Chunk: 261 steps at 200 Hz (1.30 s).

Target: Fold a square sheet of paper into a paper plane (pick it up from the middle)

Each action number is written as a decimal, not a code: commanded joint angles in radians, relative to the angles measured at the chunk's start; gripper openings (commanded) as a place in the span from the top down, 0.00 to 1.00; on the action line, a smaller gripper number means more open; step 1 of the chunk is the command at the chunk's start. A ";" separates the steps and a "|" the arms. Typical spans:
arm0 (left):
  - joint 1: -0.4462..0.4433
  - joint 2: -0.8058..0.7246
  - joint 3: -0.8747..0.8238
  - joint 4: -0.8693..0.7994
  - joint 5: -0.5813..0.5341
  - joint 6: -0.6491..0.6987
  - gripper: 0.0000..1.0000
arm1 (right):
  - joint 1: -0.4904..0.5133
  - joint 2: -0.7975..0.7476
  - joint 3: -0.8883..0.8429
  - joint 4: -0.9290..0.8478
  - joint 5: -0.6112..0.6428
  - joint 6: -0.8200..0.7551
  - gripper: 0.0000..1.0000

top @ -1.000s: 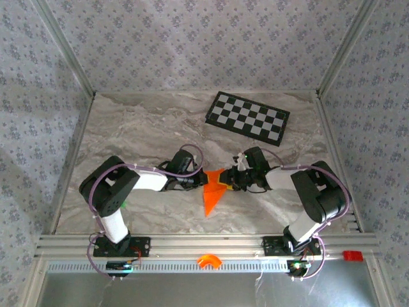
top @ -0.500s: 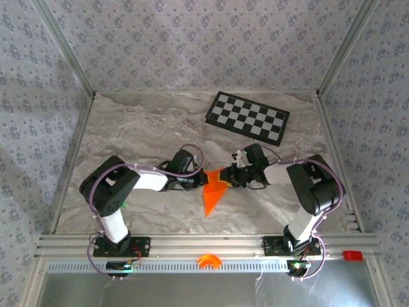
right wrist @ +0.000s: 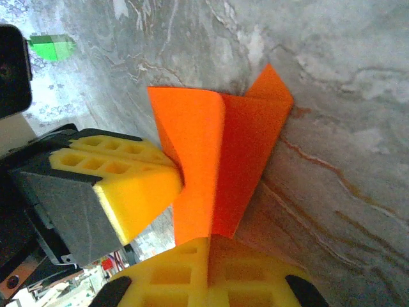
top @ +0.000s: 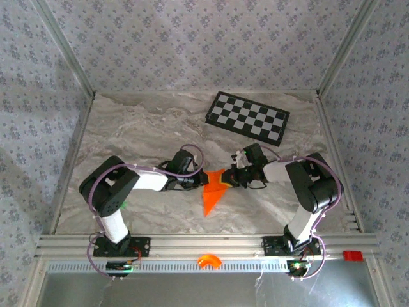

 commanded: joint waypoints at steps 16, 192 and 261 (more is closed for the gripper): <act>-0.011 -0.108 0.005 -0.062 -0.028 0.036 0.83 | 0.005 -0.051 -0.022 -0.008 0.034 0.023 0.99; -0.086 -0.448 -0.138 -0.114 -0.339 0.150 0.81 | 0.094 -0.254 -0.232 0.236 0.379 0.390 1.00; -0.386 -0.377 0.028 -0.426 -0.662 0.394 0.64 | 0.096 -0.288 -0.230 0.193 0.398 0.433 1.00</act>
